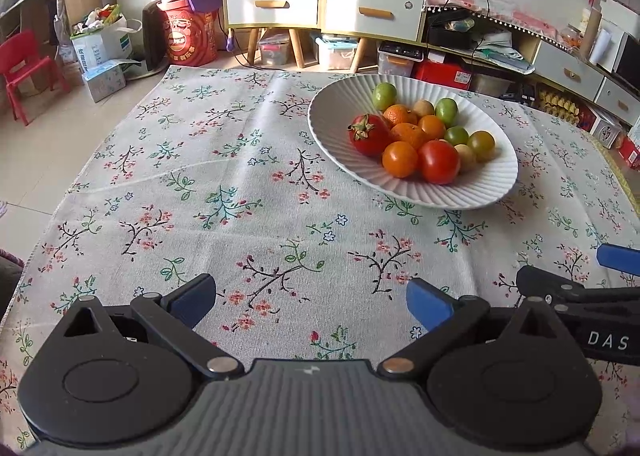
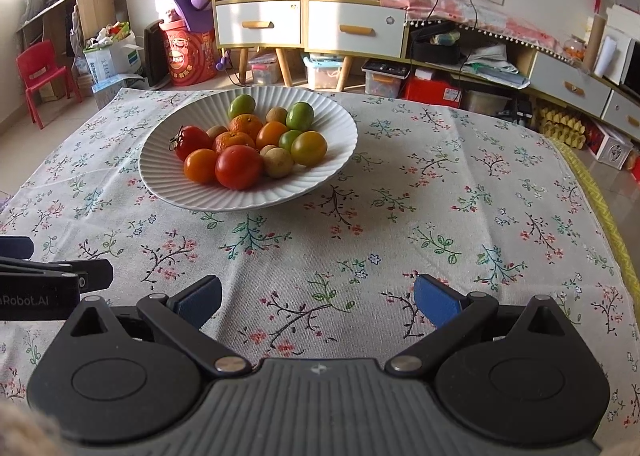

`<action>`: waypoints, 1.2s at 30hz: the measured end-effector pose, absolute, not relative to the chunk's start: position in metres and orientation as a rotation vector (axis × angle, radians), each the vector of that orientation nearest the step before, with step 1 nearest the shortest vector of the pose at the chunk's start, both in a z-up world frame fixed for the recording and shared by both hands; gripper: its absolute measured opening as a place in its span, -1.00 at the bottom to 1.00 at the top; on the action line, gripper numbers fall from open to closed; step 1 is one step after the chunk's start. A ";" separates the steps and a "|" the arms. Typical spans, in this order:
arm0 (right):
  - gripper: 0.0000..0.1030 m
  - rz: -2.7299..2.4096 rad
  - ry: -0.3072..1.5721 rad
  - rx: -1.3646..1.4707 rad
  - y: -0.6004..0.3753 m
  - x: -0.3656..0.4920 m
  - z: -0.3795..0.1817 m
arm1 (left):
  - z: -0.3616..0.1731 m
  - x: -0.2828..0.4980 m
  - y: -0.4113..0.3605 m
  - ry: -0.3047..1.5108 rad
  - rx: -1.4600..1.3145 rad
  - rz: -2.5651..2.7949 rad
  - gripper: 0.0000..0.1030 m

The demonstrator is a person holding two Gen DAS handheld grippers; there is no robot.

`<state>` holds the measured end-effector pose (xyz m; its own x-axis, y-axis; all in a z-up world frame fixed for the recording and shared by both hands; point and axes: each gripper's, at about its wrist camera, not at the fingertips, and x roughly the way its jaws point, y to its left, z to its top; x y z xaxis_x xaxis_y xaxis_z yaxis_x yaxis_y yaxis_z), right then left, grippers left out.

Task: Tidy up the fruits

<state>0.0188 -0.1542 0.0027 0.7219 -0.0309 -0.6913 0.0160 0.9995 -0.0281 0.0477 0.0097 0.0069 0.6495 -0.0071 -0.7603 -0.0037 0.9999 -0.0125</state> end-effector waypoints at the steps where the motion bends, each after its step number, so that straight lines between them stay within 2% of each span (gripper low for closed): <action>1: 0.99 -0.025 0.763 -0.020 -0.154 0.019 0.003 | 0.008 0.047 0.009 0.861 -0.013 -0.002 0.95; 36: 0.99 0.005 0.752 0.021 -0.149 0.018 0.011 | 0.017 0.045 0.011 0.839 -0.028 0.002 0.95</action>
